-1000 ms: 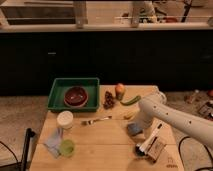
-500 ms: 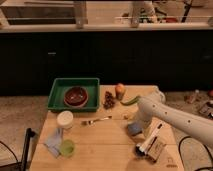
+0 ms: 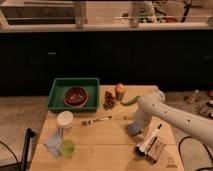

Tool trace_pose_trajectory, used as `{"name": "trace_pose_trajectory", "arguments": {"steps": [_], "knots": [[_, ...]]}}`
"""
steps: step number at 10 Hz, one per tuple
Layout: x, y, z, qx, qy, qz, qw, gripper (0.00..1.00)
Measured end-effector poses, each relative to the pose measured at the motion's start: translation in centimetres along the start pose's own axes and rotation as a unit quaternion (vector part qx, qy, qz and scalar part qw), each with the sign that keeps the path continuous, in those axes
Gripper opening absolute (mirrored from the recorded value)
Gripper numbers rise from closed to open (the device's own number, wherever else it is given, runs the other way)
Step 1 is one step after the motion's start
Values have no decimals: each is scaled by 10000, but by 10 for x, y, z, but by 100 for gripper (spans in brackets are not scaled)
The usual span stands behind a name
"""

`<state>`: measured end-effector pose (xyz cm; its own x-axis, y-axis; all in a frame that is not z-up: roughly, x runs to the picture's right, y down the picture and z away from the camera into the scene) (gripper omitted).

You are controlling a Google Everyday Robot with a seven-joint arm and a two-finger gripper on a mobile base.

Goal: Place sponge in table surface

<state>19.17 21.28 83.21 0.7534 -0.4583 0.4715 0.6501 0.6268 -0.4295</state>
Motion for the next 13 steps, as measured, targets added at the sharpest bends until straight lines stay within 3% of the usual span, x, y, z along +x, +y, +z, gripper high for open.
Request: {"name": "trace_pose_trajectory", "arguments": {"steps": [2, 5, 7, 13], "knots": [[5, -1, 3, 57, -122, 110, 9998, 80], [8, 3, 7, -12, -345, 217, 9992, 80], [10, 5, 10, -69, -606, 283, 9977, 80], [12, 6, 16, -116, -770, 367, 9963, 79]]}}
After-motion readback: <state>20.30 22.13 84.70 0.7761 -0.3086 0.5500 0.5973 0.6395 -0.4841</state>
